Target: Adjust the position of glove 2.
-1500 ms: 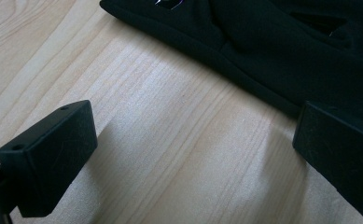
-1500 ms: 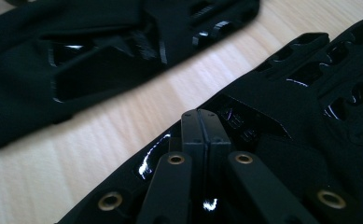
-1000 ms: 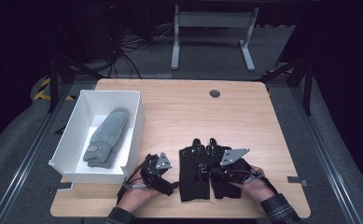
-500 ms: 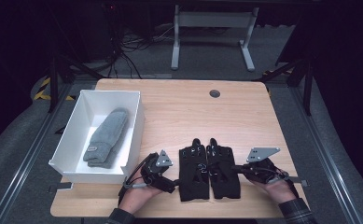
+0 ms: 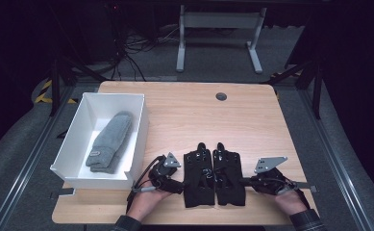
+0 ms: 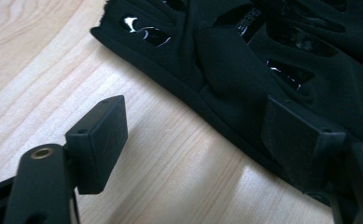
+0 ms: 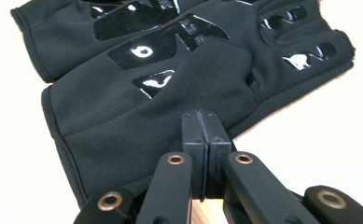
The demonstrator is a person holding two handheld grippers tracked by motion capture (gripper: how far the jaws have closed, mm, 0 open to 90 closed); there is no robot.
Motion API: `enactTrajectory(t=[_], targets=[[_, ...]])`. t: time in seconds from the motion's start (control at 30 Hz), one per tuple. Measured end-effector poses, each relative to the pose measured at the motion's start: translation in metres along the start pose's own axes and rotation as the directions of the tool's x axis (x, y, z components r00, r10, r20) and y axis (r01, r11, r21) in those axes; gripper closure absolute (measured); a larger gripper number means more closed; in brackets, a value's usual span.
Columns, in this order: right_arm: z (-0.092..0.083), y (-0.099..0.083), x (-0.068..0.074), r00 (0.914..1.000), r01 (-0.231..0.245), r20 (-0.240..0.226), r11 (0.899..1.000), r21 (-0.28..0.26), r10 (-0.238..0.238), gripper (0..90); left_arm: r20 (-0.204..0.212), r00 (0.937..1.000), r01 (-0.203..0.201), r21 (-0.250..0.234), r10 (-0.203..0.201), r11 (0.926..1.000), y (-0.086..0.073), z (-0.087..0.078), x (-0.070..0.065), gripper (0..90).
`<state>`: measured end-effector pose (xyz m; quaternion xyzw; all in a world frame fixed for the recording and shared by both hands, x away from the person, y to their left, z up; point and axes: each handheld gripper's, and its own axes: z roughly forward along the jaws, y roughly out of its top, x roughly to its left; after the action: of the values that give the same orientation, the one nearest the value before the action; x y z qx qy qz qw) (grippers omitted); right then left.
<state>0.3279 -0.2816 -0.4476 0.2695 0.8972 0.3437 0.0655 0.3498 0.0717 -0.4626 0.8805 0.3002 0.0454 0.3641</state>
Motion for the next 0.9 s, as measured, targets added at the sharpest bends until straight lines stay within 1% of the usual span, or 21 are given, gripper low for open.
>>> enactTrajectory(t=[0.2,0.23,0.33,0.4,0.5,0.53,0.57,0.6,0.63,0.7,0.73,0.83,0.9], targets=[[0.004,0.003,0.005,0.9998,0.018,-0.014,1.000,0.003,-0.018,90.0,0.021,0.9998,0.008,-0.003,-0.008,1.0000,0.000,0.000,0.002,34.7],[0.005,0.004,0.006,0.9996,0.021,-0.017,1.000,0.002,-0.021,90.0,0.031,0.9995,0.011,0.004,-0.011,0.9999,0.001,-0.001,0.003,34.7],[0.008,0.007,0.008,0.9993,0.028,-0.026,1.000,0.001,-0.028,90.0,0.047,0.9988,0.008,0.014,-0.009,0.9999,0.002,0.001,0.003,40.0],[0.009,0.008,0.010,0.9991,0.031,-0.030,1.000,0.001,-0.031,90.0,0.059,0.9983,0.003,0.020,-0.004,0.9998,0.003,0.002,0.002,45.5],[0.010,0.008,0.010,0.9988,0.035,-0.034,0.999,0.003,-0.035,90.0,0.053,0.9986,-0.002,0.030,0.000,0.9995,0.005,0.003,0.000,53.5],[0.011,0.008,0.010,0.9988,0.036,-0.034,0.999,0.004,-0.036,90.0,0.048,0.9988,0.003,0.037,-0.004,0.9993,0.006,0.003,-0.001,57.0],[0.011,0.008,0.010,0.9987,0.036,-0.035,0.999,0.003,-0.036,90.0,0.041,0.9991,0.011,0.039,-0.013,0.9992,0.007,0.003,-0.001,62.5],[0.011,0.008,0.010,0.9987,0.037,-0.035,0.999,0.004,-0.037,90.0,0.030,0.9995,0.010,0.053,-0.012,0.9986,0.008,0.003,0.000,67.2],[0.011,0.008,0.010,0.9987,0.038,-0.034,0.999,0.004,-0.038,90.0,0.022,0.9996,0.019,0.060,-0.020,0.9980,0.009,0.003,0.000,73.8],[0.012,0.008,0.011,0.9988,0.036,-0.034,0.999,0.005,-0.036,90.0,0.036,0.9979,0.051,0.064,-0.054,0.9967,0.011,0.002,0.002,82.9],[0.012,0.008,0.011,0.9988,0.036,-0.034,0.999,0.005,-0.036,90.0,0.039,0.9972,0.061,0.064,-0.064,0.9961,0.011,0.002,0.003,85.9],[0.013,0.009,0.011,0.9985,0.042,-0.035,0.999,0.005,-0.041,90.0,0.041,0.9958,0.079,0.060,-0.082,0.9950,0.013,-0.001,0.004,87.7],[0.014,0.010,0.012,0.9984,0.044,-0.037,0.999,0.006,-0.043,90.0,0.050,0.9943,0.093,0.038,-0.094,0.9950,0.015,-0.004,0.006,88.8]])
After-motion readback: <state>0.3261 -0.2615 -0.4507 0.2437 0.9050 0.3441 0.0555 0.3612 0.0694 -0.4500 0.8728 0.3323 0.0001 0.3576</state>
